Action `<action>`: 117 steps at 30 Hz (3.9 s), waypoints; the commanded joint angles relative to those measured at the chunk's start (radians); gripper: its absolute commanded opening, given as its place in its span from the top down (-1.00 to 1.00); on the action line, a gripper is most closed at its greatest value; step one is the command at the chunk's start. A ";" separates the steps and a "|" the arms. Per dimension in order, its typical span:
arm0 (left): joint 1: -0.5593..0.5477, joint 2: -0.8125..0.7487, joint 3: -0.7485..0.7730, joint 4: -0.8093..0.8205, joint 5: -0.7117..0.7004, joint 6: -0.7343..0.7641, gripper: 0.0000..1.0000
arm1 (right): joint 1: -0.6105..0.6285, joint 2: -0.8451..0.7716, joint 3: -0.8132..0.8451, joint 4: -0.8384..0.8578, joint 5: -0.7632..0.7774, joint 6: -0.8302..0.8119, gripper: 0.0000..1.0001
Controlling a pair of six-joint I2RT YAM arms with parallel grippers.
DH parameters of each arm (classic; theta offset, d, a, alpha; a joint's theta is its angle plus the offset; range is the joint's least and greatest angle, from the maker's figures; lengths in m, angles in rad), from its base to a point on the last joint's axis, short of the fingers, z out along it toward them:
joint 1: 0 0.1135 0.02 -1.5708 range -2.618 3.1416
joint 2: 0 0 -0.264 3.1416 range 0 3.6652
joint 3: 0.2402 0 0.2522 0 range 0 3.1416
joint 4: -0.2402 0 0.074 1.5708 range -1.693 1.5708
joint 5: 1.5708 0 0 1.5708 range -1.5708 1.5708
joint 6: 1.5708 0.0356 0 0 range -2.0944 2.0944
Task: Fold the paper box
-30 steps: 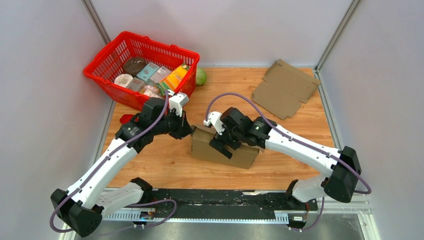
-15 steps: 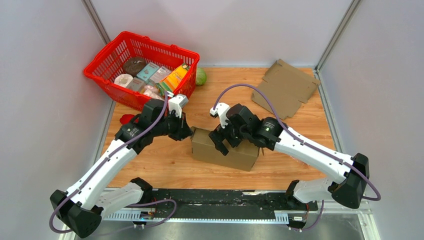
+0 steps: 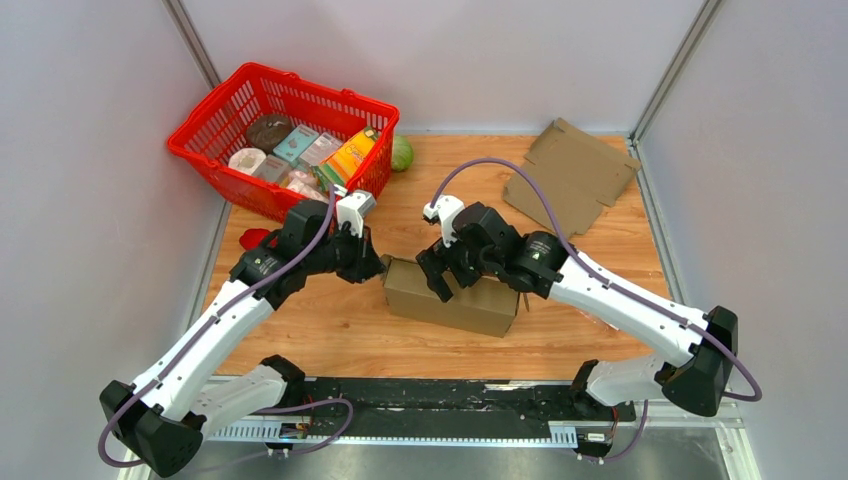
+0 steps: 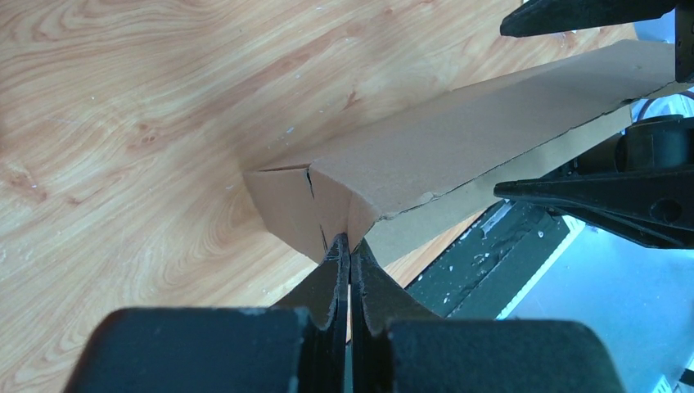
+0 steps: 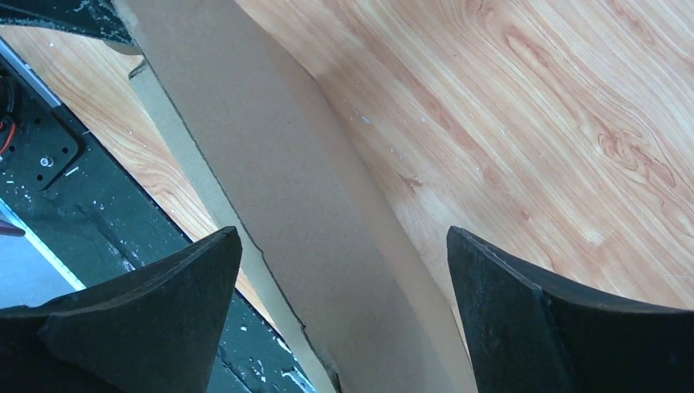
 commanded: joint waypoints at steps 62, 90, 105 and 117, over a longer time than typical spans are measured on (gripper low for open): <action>-0.011 -0.007 -0.061 -0.034 -0.003 -0.124 1.00 | -0.037 -0.424 -0.100 -0.459 0.348 0.502 -0.67; -0.011 -0.006 -0.058 -0.052 -0.008 -0.113 1.00 | -0.044 -0.403 -0.062 -0.464 0.256 0.577 1.00; -0.019 -0.021 -0.061 -0.050 -0.008 -0.125 1.00 | -0.136 -0.356 -0.005 -0.401 -0.036 0.696 1.00; -0.025 -0.035 -0.067 -0.049 -0.011 -0.125 1.00 | -0.241 -0.370 -0.072 -0.404 -0.146 0.680 1.00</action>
